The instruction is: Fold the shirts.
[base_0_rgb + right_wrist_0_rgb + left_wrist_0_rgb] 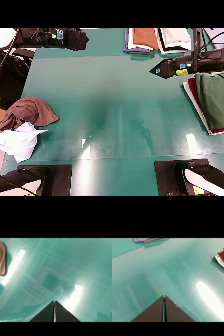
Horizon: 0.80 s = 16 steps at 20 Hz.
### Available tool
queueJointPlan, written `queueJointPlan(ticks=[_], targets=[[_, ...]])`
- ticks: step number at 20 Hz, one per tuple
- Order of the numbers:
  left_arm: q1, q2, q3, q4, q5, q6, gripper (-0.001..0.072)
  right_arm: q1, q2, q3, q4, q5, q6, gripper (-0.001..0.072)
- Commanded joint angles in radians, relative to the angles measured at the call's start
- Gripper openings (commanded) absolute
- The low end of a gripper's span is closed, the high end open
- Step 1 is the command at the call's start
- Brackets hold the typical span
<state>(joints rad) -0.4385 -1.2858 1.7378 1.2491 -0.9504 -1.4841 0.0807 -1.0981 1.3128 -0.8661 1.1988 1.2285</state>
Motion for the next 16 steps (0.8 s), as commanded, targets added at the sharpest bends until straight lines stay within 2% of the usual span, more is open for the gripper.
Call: queueJointPlan(ticks=[1, 12, 14, 16], targets=[[0.0, 0.0, 0.0, 0.0, 0.0, 0.0, 0.0032, 0.001, 0.001, 0.001, 0.001, 0.0, 0.0, 0.0019], [0.0, 0.0, 0.0, -0.002, 0.001, -0.002, 0.0032, 0.001, 0.001, 0.001, 0.001, 0.01, 0.0, 0.0019], [0.0, -0.002, 0.0, -0.005, 0.074, 0.003, 0.0032, 0.001, 0.001, 0.001, 0.001, 0.015, 0.0, 0.0019], [0.039, 0.012, 0.003, 0.077, 0.008, -0.017, 0.0032, 0.001, 0.001, 0.001, 0.001, 0.02, 0.0, 0.0019]])
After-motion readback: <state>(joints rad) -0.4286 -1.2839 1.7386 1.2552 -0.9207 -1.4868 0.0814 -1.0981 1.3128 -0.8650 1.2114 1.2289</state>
